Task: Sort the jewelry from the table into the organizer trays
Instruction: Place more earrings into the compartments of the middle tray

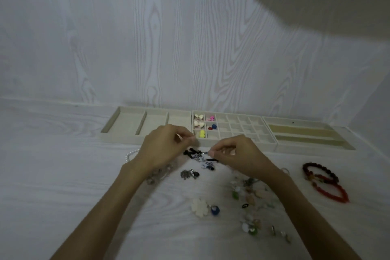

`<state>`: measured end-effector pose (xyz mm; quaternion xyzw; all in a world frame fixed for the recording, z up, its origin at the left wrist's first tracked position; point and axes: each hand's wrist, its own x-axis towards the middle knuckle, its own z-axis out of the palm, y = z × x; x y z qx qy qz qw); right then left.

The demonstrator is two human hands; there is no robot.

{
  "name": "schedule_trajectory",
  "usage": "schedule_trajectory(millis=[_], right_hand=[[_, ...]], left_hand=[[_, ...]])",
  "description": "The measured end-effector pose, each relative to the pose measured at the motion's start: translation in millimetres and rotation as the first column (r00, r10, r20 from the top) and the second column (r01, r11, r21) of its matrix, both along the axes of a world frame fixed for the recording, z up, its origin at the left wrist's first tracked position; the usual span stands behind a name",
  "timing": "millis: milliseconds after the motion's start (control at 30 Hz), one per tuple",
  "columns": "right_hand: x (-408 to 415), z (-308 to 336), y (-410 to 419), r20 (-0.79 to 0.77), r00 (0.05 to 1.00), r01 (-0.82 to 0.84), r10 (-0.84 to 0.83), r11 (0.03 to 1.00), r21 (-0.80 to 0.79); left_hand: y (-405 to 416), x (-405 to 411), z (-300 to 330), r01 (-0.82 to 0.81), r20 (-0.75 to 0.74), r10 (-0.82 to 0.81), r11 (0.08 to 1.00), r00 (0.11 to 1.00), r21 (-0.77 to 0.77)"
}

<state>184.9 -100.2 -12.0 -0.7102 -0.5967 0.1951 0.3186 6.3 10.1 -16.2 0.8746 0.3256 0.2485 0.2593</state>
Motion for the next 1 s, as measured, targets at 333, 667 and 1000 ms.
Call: schedule_trajectory(millis=[333, 667, 1000], right_hand=[[-34, -13, -25, 0.220, 0.885, -0.337, 0.409, 0.892, -0.301], [-27, -11, -23, -0.644, 0.762, 0.173, -0.075, 0.981, 0.091], [-33, -37, -19, 0.069, 0.998, -0.055, 0.014, 0.763, 0.644]], left_hand=[[-12, -14, -8, 0.265, 0.208, -0.199, 0.892, 0.958, -0.365], [-17, -14, 2, 0.229, 0.249, -0.098, 0.784, 0.964, -0.577], [-32, -8, 9, 0.185, 0.216, -0.006, 0.542, 0.976, -0.820]])
